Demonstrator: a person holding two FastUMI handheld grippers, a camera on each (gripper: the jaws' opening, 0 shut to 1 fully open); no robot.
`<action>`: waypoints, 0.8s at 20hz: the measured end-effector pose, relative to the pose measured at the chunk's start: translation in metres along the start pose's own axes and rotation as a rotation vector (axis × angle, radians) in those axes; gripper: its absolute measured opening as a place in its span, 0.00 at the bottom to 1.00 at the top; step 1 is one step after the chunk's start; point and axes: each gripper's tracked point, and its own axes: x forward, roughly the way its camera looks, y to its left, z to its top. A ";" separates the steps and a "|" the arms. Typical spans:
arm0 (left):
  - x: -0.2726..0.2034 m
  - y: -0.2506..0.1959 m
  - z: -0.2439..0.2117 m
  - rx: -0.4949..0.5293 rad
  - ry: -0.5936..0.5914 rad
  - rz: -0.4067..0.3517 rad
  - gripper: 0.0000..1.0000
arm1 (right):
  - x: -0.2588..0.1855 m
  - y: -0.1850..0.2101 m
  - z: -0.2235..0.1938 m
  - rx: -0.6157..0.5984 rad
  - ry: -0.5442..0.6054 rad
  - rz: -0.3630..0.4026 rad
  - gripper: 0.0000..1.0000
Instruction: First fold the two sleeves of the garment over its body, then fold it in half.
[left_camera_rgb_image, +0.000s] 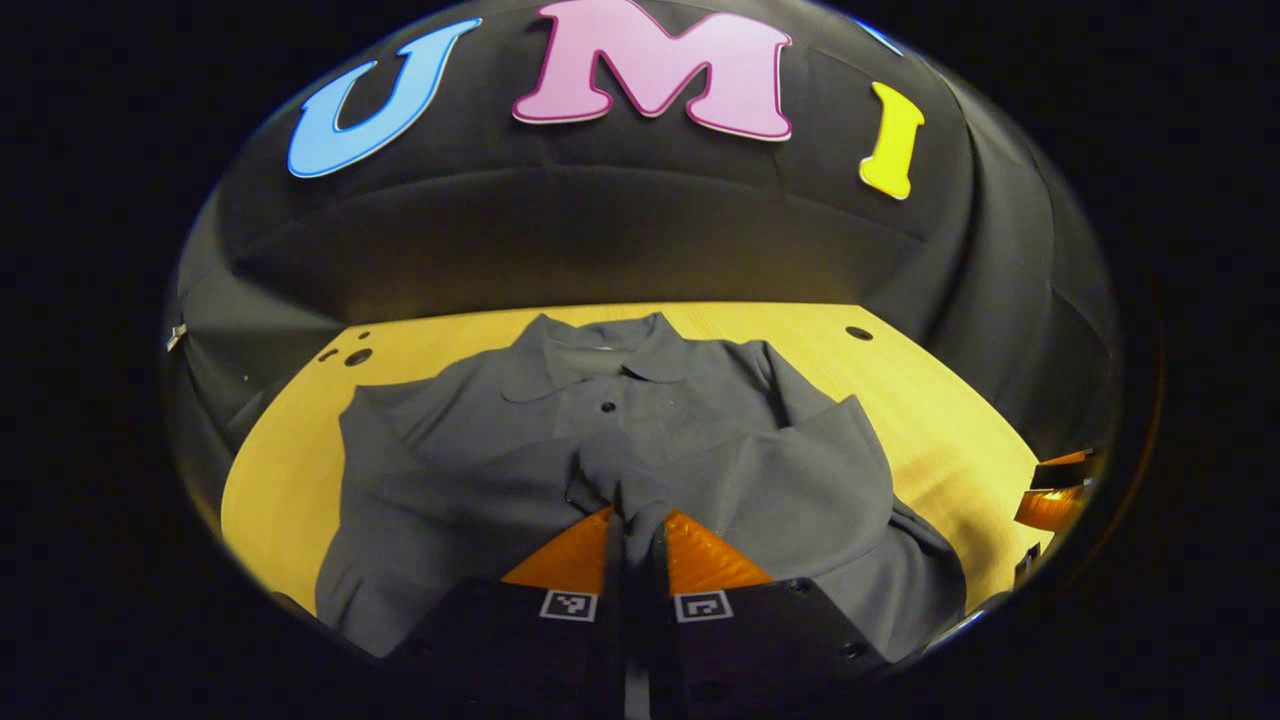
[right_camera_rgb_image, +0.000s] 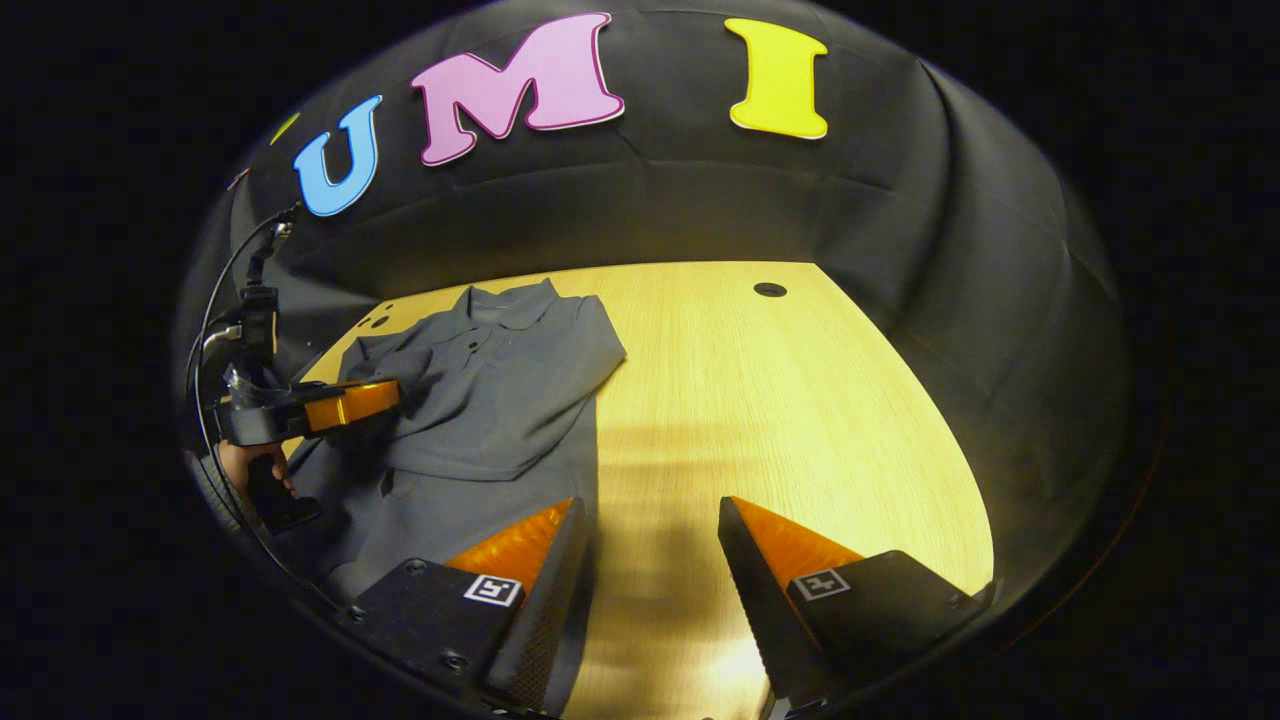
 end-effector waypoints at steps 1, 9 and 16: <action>0.003 -0.005 -0.005 0.000 0.017 -0.006 0.16 | 0.001 -0.001 -0.001 -0.002 0.002 0.002 0.82; -0.009 -0.056 -0.012 -0.044 0.045 -0.180 0.72 | 0.000 -0.002 -0.004 0.017 0.004 0.012 0.83; -0.071 -0.074 -0.007 -0.113 0.007 -0.361 0.93 | -0.018 0.019 -0.008 0.004 0.010 0.024 0.82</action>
